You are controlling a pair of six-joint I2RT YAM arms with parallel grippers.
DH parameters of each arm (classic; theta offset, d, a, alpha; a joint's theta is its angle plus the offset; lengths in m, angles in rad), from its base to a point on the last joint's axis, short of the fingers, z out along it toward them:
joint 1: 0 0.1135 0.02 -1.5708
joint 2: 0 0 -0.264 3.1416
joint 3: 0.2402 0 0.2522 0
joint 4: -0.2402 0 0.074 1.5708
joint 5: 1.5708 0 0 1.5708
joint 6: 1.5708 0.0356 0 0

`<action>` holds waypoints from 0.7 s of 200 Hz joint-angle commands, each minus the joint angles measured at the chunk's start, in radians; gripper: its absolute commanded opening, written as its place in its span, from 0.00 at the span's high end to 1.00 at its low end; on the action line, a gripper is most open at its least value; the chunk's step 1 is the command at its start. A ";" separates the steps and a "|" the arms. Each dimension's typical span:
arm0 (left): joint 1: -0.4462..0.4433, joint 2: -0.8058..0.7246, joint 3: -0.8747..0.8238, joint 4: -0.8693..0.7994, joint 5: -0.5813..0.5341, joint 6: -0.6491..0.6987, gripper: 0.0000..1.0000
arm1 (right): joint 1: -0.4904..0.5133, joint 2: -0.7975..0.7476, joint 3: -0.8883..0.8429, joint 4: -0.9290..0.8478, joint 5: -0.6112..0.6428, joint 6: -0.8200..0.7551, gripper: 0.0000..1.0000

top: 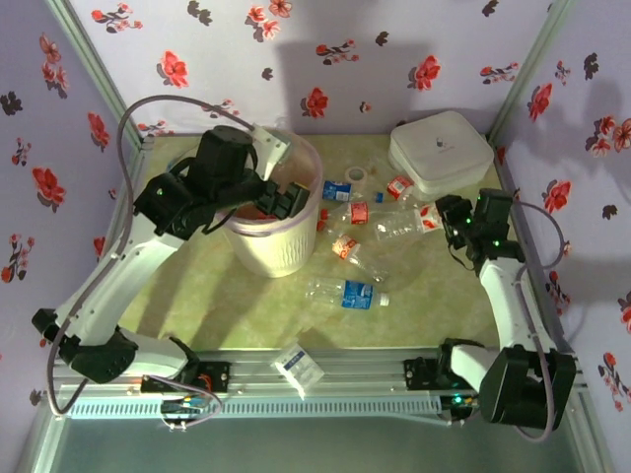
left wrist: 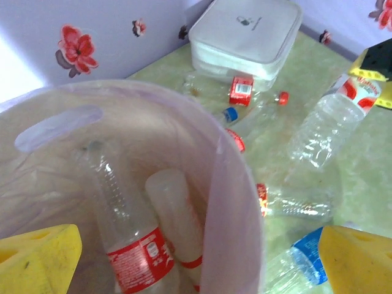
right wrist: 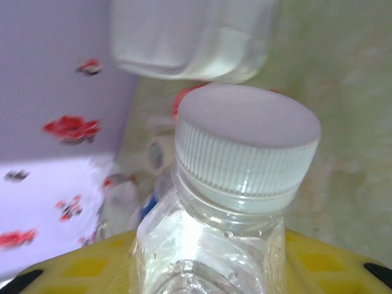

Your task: Put the plastic bottles in the bin

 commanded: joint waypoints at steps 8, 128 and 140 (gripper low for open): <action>-0.054 0.058 0.071 0.000 0.050 -0.058 0.00 | 0.043 -0.023 0.054 0.143 -0.234 -0.103 0.56; -0.150 0.279 0.201 0.022 0.242 -0.073 0.00 | 0.360 -0.002 0.149 0.547 -0.401 -0.132 0.55; -0.150 0.290 0.199 0.036 0.261 -0.079 0.00 | 0.379 0.003 0.150 0.571 -0.401 -0.131 0.55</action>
